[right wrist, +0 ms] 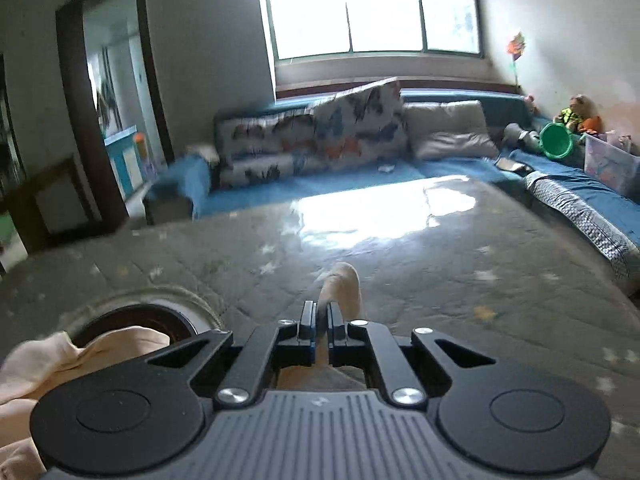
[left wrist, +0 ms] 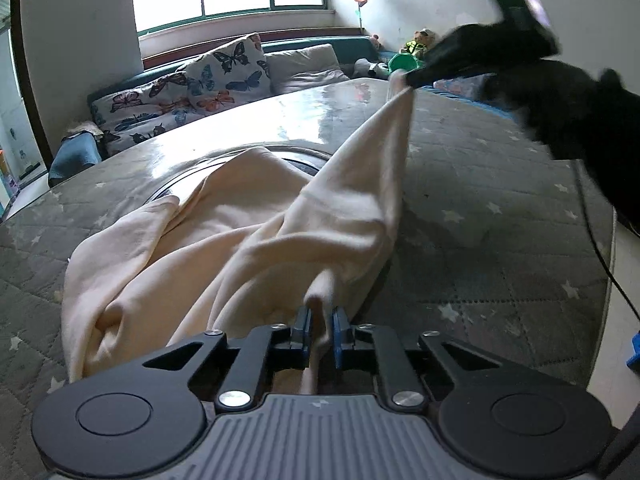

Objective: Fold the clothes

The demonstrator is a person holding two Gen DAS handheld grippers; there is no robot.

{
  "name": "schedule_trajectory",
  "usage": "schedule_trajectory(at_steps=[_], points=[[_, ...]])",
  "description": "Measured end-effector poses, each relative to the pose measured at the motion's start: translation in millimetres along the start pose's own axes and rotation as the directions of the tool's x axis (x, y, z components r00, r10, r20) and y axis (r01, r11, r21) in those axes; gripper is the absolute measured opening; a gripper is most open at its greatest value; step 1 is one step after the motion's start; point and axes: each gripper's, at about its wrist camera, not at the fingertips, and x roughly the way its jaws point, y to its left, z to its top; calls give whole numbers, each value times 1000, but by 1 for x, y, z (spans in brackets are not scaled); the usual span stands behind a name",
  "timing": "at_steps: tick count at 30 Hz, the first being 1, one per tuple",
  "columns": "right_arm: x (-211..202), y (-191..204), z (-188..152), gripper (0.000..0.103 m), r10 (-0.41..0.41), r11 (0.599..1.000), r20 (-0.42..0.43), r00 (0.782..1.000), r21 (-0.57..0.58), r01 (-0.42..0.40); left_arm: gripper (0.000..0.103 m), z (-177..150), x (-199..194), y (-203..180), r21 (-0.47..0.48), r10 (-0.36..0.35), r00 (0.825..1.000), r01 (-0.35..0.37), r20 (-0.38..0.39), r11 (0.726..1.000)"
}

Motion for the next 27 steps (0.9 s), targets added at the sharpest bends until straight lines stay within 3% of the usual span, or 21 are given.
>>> schedule_trajectory(at_steps=[2, 6, 9, 11, 15, 17, 18, 19, 22, 24, 27], points=[[-18, -20, -11, 4, -14, 1000, 5, 1000, 22, 14, 12, -2, -4, 0, 7, -5, 1000, 5, 1, 1000], [-23, -56, -45, 8, -55, 997, -90, 994, 47, 59, 17, -5, -7, -7, 63, -6, 1000, 5, 12, 998], [-23, -73, -63, 9, -42, 994, -129, 991, 93, 54, 38, -4, -8, -15, 103, 13, 1000, -16, 27, 995], [-20, -77, -67, 16, -4, 991, -137, 991, 135, 23, 46, -3, -7, -19, 118, 17, 999, -21, 35, 993], [-1, -64, -59, 33, 40, 991, -131, 991, 129, -23, 48, 0, 5, -23, 125, 49, 998, -53, 29, 991], [11, -55, -55, 35, 47, 993, -136, 990, 113, -31, 43, 1, 11, -23, 111, 52, 998, -54, 23, 992], [19, -51, -53, 35, 45, 993, -141, 989, 111, -29, 24, 1, 14, -22, 102, 46, 999, -48, 18, 994], [26, -47, -52, 35, 44, 993, -144, 989, 111, -28, 13, 0, 14, -22, 97, 41, 999, -42, 14, 994], [40, -40, -51, 34, 35, 994, -153, 988, 106, -19, 8, -1, 4, -21, 93, 20, 999, -23, 42, 995], [45, -35, -52, 28, 11, 996, -155, 988, 86, 2, 8, -3, -18, -22, 92, -35, 995, 26, 89, 995], [45, -30, -54, 10, -15, 998, -151, 988, 58, 24, 7, -9, -55, -24, 120, -124, 978, 105, 167, 987]])
